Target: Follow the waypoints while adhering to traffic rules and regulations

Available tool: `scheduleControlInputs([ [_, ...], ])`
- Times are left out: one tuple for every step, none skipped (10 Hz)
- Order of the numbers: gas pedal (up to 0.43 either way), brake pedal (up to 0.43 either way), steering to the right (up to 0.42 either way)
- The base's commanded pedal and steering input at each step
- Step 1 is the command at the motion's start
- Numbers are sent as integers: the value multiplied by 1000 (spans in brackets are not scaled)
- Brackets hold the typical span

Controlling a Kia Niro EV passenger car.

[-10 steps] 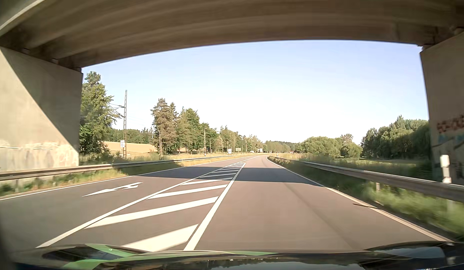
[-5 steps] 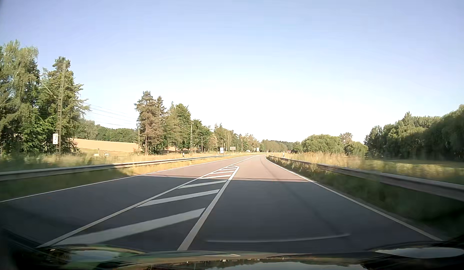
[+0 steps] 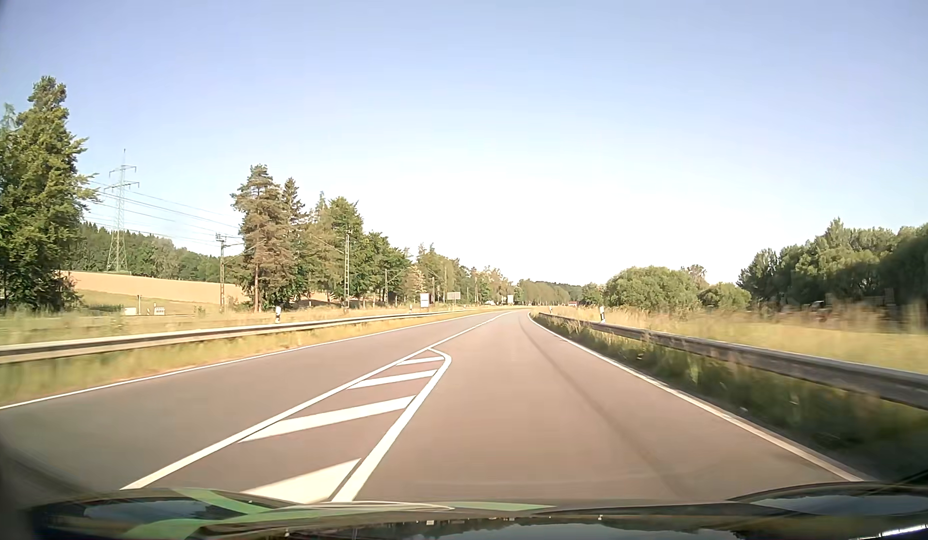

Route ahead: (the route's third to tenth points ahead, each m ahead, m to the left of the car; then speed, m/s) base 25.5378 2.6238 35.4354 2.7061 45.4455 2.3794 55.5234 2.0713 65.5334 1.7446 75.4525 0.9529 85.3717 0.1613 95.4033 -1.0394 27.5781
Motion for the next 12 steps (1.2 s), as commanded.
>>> scheduleControlInputs([
  [248, 0, 4],
  [268, 0, 2],
  [268, 0, -1],
  [268, 0, -2],
  [260, 0, -3],
  [260, 0, -1],
  [260, 0, 1],
  [240, 0, 3],
  [240, 0, 3],
  [240, 0, 3],
  [240, 0, 3],
  [240, 0, 3],
])
